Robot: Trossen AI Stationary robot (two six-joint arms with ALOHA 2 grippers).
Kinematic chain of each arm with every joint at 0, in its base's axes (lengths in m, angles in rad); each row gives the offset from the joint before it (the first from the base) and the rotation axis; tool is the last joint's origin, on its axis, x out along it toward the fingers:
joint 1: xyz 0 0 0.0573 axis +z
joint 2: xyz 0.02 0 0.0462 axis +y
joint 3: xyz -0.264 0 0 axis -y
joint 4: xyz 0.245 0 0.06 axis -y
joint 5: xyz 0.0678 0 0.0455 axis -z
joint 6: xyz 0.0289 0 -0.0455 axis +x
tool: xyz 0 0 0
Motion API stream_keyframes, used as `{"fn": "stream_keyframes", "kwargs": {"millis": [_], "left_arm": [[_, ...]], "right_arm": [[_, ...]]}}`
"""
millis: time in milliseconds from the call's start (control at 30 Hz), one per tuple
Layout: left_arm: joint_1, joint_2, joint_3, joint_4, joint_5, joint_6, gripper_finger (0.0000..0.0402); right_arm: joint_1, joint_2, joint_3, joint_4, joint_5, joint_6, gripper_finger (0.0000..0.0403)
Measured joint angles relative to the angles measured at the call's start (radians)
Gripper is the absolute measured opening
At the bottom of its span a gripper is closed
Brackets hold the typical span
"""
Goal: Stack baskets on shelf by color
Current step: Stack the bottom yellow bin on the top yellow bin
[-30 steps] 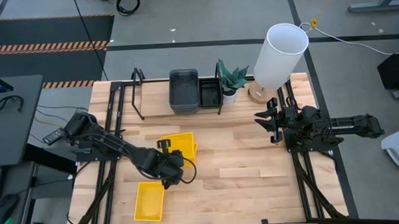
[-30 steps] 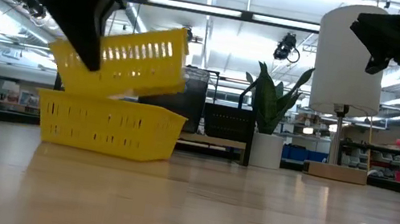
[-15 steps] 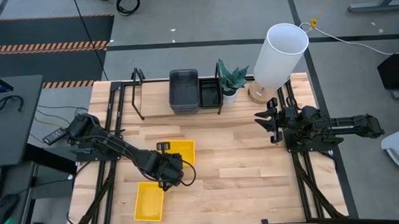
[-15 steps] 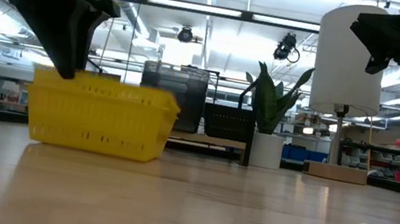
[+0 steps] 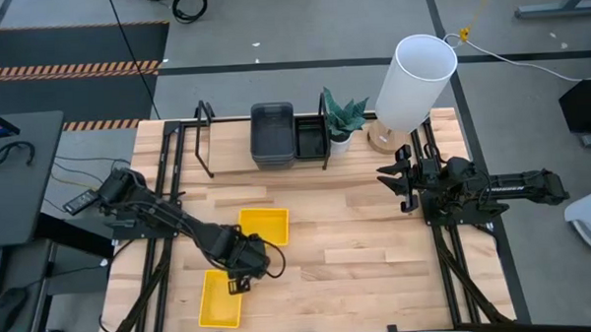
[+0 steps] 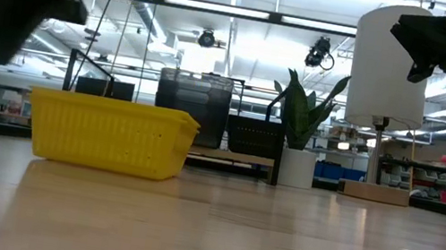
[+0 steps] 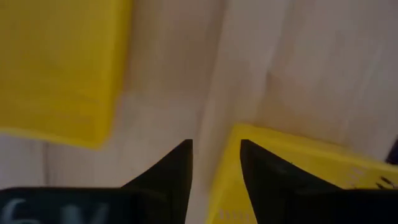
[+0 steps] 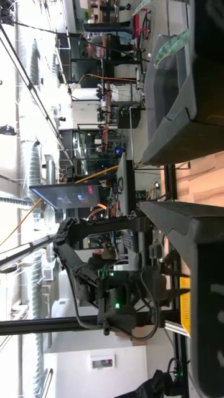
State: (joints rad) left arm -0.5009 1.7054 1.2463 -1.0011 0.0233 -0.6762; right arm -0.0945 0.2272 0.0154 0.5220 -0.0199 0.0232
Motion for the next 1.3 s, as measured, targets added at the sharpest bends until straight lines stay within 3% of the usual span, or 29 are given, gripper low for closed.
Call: {"fn": "stream_keyframes", "kwargs": {"millis": [333,667,1067,1167,1300], "left_arm": [[-0.065,0.001,-0.010,-0.092,0.020,-0.071,0.0119],[-0.082,0.017,-0.010,-0.061,0.007,-0.072,0.0119],[-0.082,0.094,-0.011,-0.053,-0.003,0.034,0.0116],[-0.082,0.099,-0.010,-0.051,-0.028,0.061,0.0102],[-0.082,0.103,-0.011,-0.045,-0.038,0.069,0.0055]], "right_arm": [[0.000,0.000,0.000,0.000,0.000,0.000,0.0109],[0.000,0.000,0.000,0.000,0.000,0.000,0.0109],[0.000,0.000,0.000,0.000,0.000,0.000,0.0109],[0.000,0.000,0.000,0.000,0.000,0.000,0.0109],[0.000,0.000,0.000,0.000,0.000,0.000,0.0109]]}}
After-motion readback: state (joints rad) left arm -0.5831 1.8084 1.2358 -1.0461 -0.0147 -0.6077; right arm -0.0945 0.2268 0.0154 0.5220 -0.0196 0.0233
